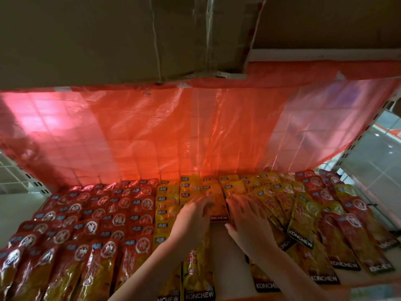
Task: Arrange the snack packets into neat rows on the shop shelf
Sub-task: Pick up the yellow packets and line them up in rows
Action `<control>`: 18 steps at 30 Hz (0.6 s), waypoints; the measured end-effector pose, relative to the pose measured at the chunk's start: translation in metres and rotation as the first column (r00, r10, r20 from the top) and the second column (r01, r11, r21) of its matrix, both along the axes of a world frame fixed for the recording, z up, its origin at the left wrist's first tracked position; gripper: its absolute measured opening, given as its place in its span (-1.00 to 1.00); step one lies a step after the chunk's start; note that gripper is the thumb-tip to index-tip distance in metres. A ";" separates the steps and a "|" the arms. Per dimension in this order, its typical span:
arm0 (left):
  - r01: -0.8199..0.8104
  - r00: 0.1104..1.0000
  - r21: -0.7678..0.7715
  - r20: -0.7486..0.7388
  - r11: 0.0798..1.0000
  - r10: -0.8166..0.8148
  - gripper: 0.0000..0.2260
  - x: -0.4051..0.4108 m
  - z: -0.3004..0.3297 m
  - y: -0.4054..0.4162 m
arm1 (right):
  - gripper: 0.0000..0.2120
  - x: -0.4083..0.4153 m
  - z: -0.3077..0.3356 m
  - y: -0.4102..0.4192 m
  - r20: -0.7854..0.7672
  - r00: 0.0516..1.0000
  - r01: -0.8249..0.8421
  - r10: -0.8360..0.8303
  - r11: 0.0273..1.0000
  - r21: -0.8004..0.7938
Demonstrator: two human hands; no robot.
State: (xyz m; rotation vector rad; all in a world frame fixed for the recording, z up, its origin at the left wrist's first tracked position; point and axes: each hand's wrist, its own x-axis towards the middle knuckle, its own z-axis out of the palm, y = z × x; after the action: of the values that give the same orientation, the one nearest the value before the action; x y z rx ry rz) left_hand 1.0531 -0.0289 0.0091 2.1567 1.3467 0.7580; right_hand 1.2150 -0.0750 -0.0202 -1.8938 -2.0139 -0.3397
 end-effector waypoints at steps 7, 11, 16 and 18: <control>0.095 0.995 -0.103 -0.033 0.990 -0.099 -0.82 0.039 -0.008 -0.029 | -0.59 0.018 -0.011 -0.015 -0.160 0.983 0.090 -0.093 0.996 -0.023; 0.016 0.998 -0.198 -0.058 0.980 -0.028 -0.83 0.053 -0.017 -0.032 | -0.69 0.025 -0.008 -0.019 -0.315 0.947 0.046 -0.066 0.996 -0.072; -0.051 0.999 -0.260 -0.006 0.964 0.051 -0.84 0.065 -0.020 -0.031 | -0.78 0.024 -0.004 -0.020 -0.432 0.899 0.061 -0.064 0.998 -0.021; -0.069 0.997 -0.263 0.019 0.962 0.076 -0.85 0.071 -0.021 -0.030 | -0.81 0.025 -0.005 -0.021 -0.453 0.890 0.058 -0.053 0.998 -0.004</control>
State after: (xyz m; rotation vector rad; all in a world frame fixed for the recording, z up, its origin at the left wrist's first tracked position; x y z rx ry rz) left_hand 1.1241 -0.0592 -0.0115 1.8926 1.4308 0.5978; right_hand 1.2398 -0.0962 -0.0253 -1.8185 -1.6430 0.0802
